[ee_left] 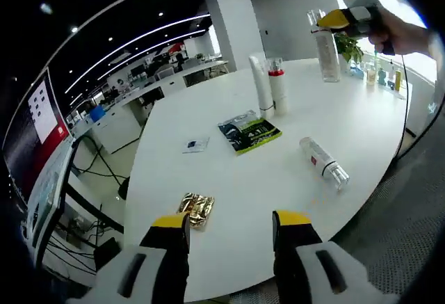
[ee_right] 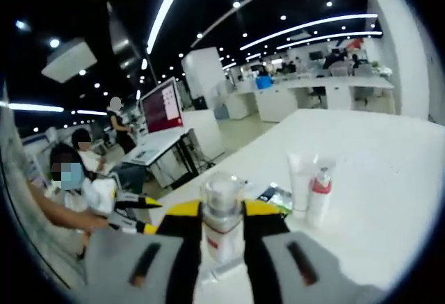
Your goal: Arrange the skincare products in the storage area until every visible bottle or jar stands upright without overlapping.
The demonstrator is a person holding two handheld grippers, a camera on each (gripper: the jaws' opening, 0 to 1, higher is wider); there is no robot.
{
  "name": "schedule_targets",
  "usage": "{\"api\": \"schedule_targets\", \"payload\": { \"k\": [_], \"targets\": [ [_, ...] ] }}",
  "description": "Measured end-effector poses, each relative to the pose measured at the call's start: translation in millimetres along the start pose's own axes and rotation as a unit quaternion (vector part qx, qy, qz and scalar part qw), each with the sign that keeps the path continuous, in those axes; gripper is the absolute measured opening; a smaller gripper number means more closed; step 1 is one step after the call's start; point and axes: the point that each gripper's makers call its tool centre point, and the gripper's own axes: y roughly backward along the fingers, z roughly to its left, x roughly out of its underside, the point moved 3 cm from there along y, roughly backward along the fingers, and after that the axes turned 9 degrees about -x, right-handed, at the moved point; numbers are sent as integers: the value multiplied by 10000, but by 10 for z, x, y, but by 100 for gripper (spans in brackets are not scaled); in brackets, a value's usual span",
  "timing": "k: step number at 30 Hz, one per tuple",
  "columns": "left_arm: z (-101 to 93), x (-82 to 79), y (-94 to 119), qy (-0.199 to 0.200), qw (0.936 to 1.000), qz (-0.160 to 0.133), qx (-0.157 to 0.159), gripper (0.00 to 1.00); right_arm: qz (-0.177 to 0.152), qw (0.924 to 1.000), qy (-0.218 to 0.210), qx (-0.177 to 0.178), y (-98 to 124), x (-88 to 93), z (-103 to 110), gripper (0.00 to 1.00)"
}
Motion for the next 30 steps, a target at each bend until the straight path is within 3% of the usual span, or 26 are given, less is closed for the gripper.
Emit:
{"api": "schedule_targets", "payload": {
  "k": [1, 2, 4, 6, 7, 8, 9, 10, 12, 16, 26, 30],
  "targets": [
    [33, -84, 29, 154, 9993, -315, -96, 41, 47, 10000, 12, 39, -3, 20, -21, 20],
    [38, -112, 30, 366, 9984, -438, -51, 37, 54, 10000, 10, 55, -3, 26, -29, 20],
    [64, -8, 13, 926, 9957, -48, 89, 22, 104, 9999, -15, 112, -5, 56, -59, 20],
    [161, 107, -22, 1679, 9855, 258, 24, 20, 170, 9996, 39, 234, 0, 91, -106, 20],
    [229, 153, -12, 1758, 9838, 335, -127, 20, 203, 9993, 69, 306, 3, 107, -132, 20],
    [252, 158, -10, 1640, 9858, 287, -220, 20, 217, 9990, 90, 381, 12, 121, -152, 20],
    [273, 152, -14, 1206, 9921, 184, -304, 20, 217, 9988, 67, 430, 15, 140, -176, 20],
    [194, 164, -35, 673, 9973, 264, -109, 19, 181, 9986, 36, 489, 20, 156, -200, 20],
    [117, 185, -48, 349, 9990, 281, 79, 19, 170, 9981, 29, 596, 5, 194, -247, 20],
    [214, 213, -44, 569, 9979, 303, -38, 18, 133, 9968, 37, 788, -38, 229, -331, 20],
    [165, 285, -61, 563, 9972, 479, 71, 17, 12, 9917, 182, 1273, -143, 269, -538, 20],
    [148, 334, -74, 534, 9966, 621, 111, 16, 52, 9885, 208, 1497, -185, 427, -688, 20]
  ]
}}
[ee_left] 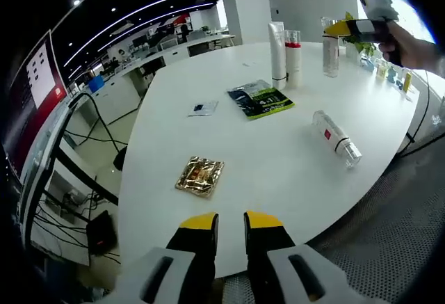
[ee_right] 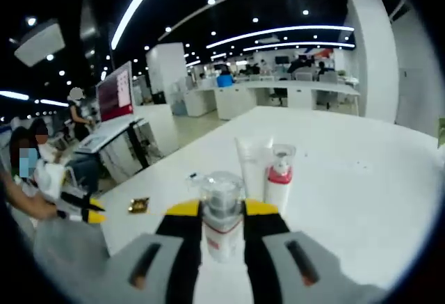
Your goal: Arrange the skincare products in the storage area until every visible bottle or jar stands upright without overlapping.
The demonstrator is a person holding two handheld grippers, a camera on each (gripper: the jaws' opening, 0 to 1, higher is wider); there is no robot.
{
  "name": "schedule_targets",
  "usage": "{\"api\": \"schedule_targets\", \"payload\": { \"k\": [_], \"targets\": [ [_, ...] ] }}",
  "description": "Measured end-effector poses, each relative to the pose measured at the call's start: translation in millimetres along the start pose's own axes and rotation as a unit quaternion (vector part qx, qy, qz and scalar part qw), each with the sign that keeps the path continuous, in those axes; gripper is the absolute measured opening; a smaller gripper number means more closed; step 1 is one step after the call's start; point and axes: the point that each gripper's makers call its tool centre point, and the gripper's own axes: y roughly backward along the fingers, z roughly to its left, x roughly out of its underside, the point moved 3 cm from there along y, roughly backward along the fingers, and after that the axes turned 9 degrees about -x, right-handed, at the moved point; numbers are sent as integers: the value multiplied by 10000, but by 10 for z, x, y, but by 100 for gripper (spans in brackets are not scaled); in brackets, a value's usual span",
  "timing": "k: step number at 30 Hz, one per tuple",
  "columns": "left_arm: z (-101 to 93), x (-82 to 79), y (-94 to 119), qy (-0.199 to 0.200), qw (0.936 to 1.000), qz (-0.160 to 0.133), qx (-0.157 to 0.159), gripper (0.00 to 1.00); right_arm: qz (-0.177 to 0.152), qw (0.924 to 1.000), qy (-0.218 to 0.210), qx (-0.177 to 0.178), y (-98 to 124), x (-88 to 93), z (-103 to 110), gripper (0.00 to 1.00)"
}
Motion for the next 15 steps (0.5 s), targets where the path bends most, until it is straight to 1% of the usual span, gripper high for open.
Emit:
{"api": "schedule_targets", "payload": {
  "k": [2, 7, 9, 12, 15],
  "targets": [
    [4, 32, -14, 0, 10000, 87, 1, 15, 26, 10000, 19, 53, -44, 81, -34, 20],
    [16, 40, -18, 34, 9999, 97, 6, 14, 83, 9999, 28, 89, -194, 212, -101, 20],
    [26, 52, -23, 6, 9999, 132, -9, 14, 76, 9999, 16, 86, -250, 214, -106, 20],
    [26, 55, -25, 16, 9999, 128, 4, 13, 37, 9999, 133, 68, -331, 178, -86, 20],
    [42, 58, -33, 66, 9999, 115, 2, 13, -15, 9996, 288, 13, -470, 136, -104, 20]
  ]
}}
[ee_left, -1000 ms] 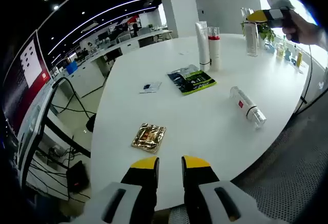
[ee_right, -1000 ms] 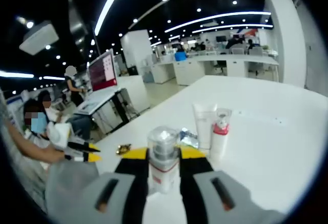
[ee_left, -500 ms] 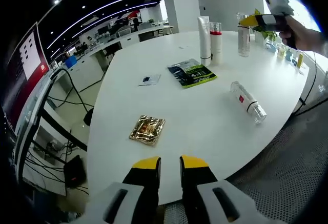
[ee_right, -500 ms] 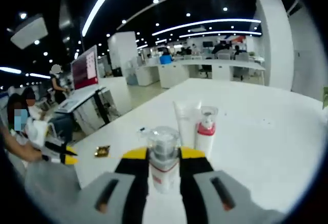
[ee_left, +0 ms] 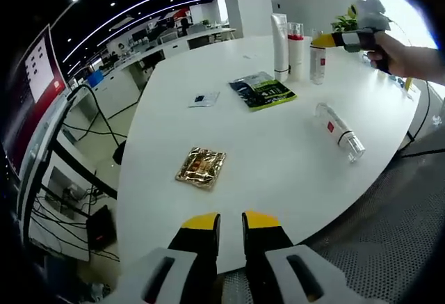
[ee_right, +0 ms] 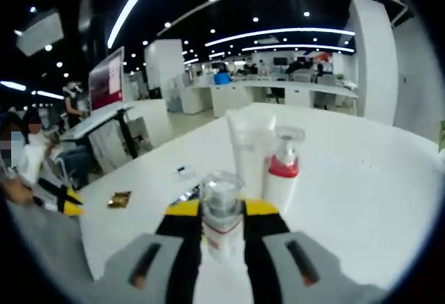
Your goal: Arrange the skincare products in the storage area until every visible bottle or jar stands upright without overlapping.
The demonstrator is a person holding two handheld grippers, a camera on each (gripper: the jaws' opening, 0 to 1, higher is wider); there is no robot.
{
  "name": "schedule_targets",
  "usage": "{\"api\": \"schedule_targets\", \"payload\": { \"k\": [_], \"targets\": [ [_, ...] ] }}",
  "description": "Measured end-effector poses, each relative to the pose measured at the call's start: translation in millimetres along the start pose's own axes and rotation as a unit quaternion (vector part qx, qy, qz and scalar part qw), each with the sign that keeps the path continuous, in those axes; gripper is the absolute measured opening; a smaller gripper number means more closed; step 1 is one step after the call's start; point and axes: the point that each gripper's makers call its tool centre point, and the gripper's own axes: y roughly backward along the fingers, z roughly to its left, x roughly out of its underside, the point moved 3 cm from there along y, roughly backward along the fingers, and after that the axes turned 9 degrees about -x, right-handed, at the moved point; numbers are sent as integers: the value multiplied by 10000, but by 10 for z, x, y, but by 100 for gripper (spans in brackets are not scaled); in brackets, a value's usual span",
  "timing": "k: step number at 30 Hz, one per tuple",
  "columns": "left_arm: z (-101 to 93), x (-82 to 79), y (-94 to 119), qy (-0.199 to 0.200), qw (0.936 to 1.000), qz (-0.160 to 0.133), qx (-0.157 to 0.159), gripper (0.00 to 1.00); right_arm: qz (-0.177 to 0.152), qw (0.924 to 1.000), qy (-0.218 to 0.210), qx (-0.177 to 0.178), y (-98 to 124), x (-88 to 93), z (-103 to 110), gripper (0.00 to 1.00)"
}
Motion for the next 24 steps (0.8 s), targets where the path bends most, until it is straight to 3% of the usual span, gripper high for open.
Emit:
{"api": "schedule_targets", "payload": {
  "k": [8, 12, 24],
  "targets": [
    [16, -7, -14, 171, 9998, -52, -1, 13, 14, 9982, 580, -158, -246, -13, -72, 20],
    [11, 56, -33, 31, 9999, 133, -26, 13, -10, 9982, 580, -123, -289, 7, -154, 20],
    [13, 46, -32, 171, 9998, 80, 7, 13, -11, 9973, 707, -202, -372, 95, -141, 20]
  ]
}}
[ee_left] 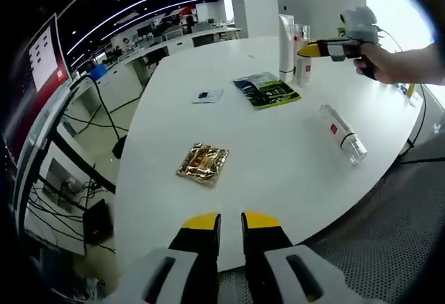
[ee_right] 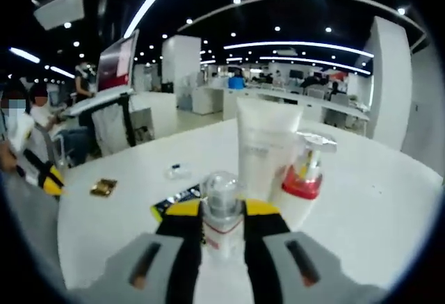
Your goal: Arrange the skincare products in the storage area until every visible bottle or jar stands upright without overlapping.
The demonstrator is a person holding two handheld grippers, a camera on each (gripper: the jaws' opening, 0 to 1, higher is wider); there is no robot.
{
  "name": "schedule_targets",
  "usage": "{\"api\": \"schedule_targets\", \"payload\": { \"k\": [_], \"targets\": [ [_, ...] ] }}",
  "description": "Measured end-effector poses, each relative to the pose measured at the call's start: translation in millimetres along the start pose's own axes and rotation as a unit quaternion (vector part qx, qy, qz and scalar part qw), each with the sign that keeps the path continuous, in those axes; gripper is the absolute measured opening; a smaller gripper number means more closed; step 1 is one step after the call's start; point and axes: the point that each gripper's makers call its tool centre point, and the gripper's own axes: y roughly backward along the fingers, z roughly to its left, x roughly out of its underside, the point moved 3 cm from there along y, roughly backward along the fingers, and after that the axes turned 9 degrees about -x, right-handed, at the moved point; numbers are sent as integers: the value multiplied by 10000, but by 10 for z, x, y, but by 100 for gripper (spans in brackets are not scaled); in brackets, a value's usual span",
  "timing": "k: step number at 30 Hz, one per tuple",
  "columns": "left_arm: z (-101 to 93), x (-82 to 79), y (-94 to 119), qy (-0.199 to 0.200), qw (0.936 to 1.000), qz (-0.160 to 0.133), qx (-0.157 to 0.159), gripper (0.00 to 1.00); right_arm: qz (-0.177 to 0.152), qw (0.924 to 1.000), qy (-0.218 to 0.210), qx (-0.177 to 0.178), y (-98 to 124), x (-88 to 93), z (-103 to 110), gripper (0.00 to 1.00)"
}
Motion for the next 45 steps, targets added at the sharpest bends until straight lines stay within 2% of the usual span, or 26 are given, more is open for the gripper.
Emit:
{"api": "schedule_targets", "payload": {
  "k": [5, 11, 12, 22, 26, 31, 38, 45],
  "targets": [
    [1, 8, -4, 11, 10000, 24, 1, 13, -27, 9999, 165, -36, -51, 24, 5, 20],
    [4, 13, -1, 30, 10000, 50, -6, 13, 40, 9998, 192, -42, -78, 139, -38, 20],
    [2, 16, 0, 30, 10000, 67, -6, 13, -59, 9998, 195, -64, -78, 119, -38, 20],
    [12, 34, -9, 18, 9999, 111, -18, 13, -224, 9996, 169, -16, -122, 107, -85, 20],
    [14, 39, -11, 10, 9999, 124, -21, 13, -380, 9993, -29, 44, -119, 124, -119, 20],
    [18, 45, -14, 5, 9999, 136, -23, 13, -408, 9992, -16, 54, -118, 122, -107, 21],
    [16, 48, -14, -10, 9999, 148, -19, 13, -314, 9995, -8, 49, -129, 112, -91, 21],
    [18, 43, -13, 6, 9999, 125, -25, 13, -26, 10000, -61, -11, -119, 232, -34, 24]
  ]
}}
